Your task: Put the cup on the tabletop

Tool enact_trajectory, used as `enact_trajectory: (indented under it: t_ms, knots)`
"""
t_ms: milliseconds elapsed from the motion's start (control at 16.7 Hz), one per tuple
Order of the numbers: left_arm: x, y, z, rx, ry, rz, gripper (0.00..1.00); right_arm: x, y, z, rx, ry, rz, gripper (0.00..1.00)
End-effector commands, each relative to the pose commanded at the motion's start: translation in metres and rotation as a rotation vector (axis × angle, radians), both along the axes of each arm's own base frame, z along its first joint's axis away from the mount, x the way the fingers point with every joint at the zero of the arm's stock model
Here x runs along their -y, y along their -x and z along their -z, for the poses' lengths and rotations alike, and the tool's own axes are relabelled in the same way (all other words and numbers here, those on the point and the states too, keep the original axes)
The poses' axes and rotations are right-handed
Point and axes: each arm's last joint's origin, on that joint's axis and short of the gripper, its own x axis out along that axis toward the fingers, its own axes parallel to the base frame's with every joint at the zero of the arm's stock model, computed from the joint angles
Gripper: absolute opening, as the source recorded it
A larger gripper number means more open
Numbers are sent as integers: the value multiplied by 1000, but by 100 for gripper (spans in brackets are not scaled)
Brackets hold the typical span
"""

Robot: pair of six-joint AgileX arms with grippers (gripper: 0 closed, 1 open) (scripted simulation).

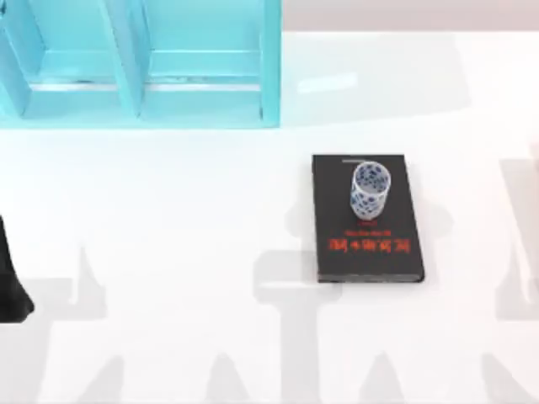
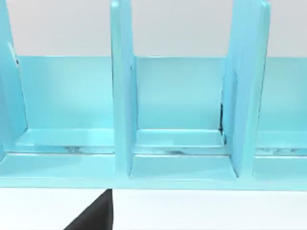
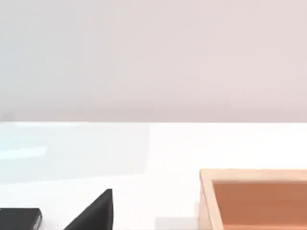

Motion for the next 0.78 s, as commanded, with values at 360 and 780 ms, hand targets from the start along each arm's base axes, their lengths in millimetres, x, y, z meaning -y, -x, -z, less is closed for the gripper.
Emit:
enact_trajectory:
  t_ms: [360, 780]
  knots:
    - [2, -2, -12, -86, 28, 6, 100, 0, 0, 0, 0, 0, 0, 100]
    - [15, -36, -98, -390, 166, 6, 100, 0, 0, 0, 0, 0, 0, 100]
